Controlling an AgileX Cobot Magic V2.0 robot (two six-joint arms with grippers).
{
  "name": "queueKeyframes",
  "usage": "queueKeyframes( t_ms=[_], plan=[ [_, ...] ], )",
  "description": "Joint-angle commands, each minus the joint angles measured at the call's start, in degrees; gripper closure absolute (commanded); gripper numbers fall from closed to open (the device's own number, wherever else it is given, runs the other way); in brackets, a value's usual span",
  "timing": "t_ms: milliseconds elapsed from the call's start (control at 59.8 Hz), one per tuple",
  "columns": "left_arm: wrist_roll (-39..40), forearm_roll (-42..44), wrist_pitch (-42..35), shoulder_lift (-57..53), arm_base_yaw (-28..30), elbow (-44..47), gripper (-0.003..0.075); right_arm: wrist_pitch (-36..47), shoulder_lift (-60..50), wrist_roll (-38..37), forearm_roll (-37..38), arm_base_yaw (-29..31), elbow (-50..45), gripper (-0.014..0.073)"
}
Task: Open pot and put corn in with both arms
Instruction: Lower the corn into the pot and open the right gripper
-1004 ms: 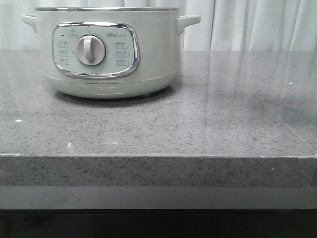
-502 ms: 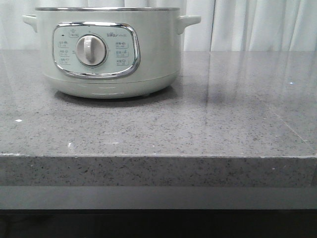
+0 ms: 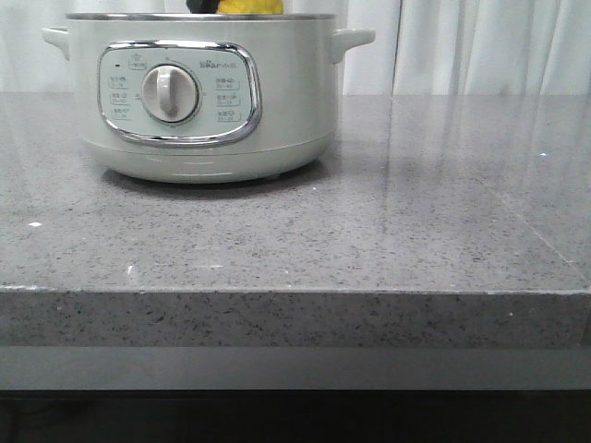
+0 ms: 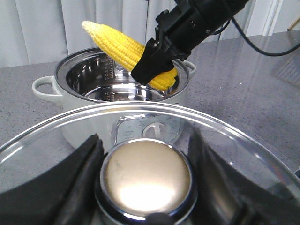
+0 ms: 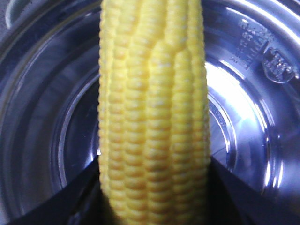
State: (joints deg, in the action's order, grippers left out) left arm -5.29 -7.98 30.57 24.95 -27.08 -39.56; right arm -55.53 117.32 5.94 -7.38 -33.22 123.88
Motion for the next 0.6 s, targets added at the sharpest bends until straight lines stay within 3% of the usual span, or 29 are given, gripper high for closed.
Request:
queueKeyframes(
  t_ms=[0, 301, 586],
  plan=[
    [0.34, -0.96, -9.03, 0.03, -0.35, -2.19, 0.0501, 3.15, -2.62, 0.58, 0.75, 0.02, 2.26, 0.0295],
    [0.34, -0.96, -9.03, 0.03, -0.35, -2.19, 0.0501, 2.05, -1.01, 0.58, 2.4, 0.02, 2.38, 0.0282],
    [0.34, -0.96, -9.03, 0.03, -0.35, -2.19, 0.0501, 1.67, -0.76, 0.53, 2.4, 0.02, 2.38, 0.0015]
  ],
)
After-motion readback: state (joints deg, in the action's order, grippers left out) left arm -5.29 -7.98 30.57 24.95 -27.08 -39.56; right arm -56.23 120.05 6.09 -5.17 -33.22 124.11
